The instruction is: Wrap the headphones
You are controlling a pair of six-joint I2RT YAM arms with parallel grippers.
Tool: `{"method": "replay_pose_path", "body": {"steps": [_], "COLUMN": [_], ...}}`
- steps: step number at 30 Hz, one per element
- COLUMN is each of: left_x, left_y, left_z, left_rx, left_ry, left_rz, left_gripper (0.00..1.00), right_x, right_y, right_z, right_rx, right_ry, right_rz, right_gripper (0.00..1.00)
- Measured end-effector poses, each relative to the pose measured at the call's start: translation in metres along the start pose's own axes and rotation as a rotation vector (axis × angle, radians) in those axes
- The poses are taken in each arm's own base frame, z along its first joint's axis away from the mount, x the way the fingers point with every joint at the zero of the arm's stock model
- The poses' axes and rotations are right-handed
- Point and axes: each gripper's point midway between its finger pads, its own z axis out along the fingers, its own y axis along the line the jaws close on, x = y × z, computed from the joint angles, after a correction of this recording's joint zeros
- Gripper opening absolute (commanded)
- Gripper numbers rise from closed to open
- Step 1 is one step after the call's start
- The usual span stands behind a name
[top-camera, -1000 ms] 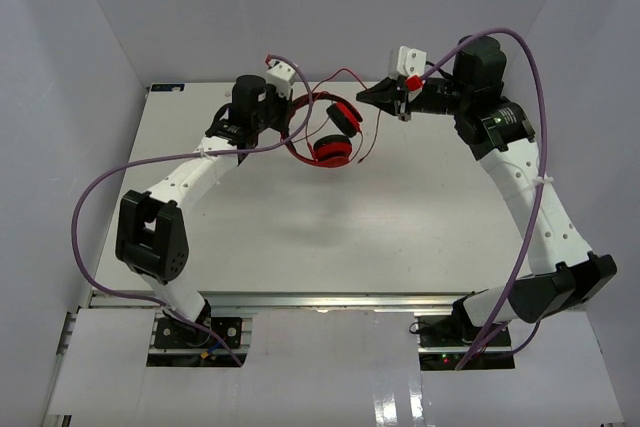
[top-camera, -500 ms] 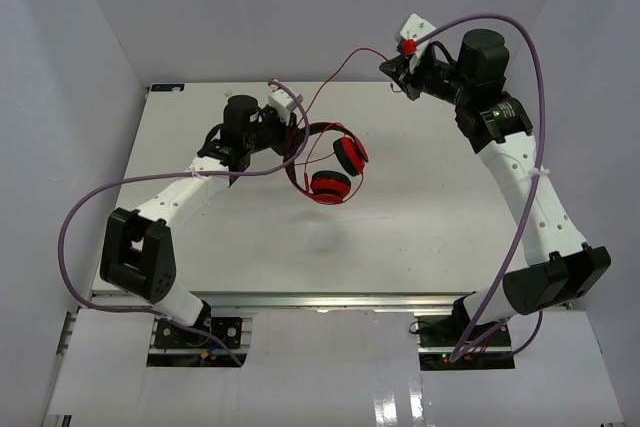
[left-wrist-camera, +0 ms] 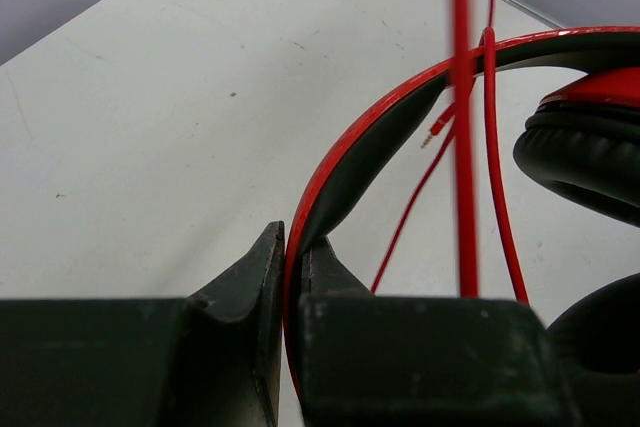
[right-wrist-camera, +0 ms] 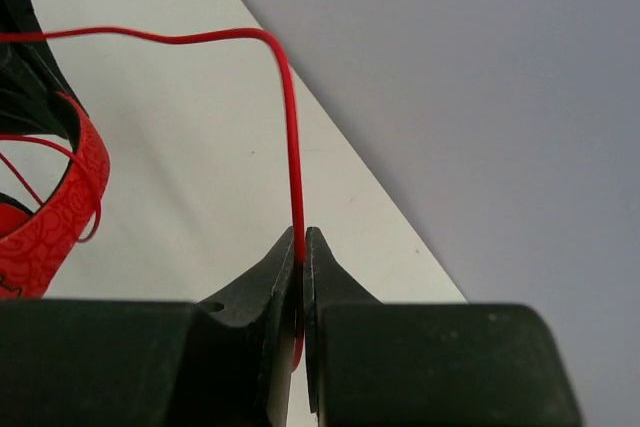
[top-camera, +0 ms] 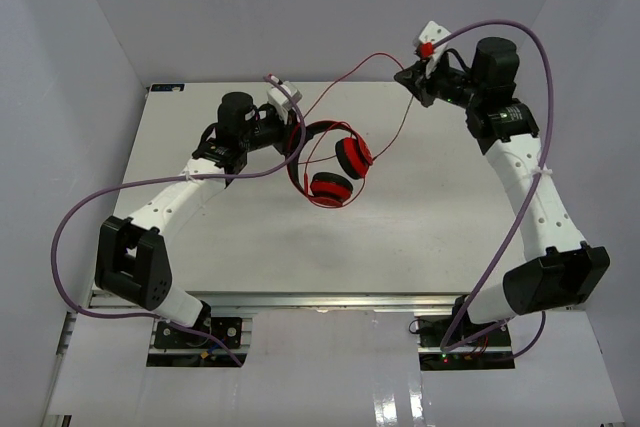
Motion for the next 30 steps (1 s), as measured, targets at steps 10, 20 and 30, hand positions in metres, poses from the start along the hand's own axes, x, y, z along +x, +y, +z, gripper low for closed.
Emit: {"method": "replay_pose_path", "body": {"steps": [10, 20, 30], "left_x": [0.016, -0.002, -0.019], "left_y": [0.020, 0.015, 0.041], "left_z": [0.006, -0.001, -0.018], "left_rx": [-0.064, -0.040, -0.082], "left_ry": [0.035, -0.014, -0.089], "left_rz": [-0.007, -0.025, -0.123], "left_gripper": [0.00, 0.00, 0.00], "right_x": [-0.059, -0.024, -0.029], "right_y": [0.019, 0.018, 0.070], "right_z": [-0.029, -0.031, -0.053], "right_rx": [-0.097, -0.098, -0.346], "right_ry": [-0.156, -0.091, -0.140], "right_rz": [-0.015, -0.014, -0.215], "right_gripper": [0.08, 0.08, 0.08]}}
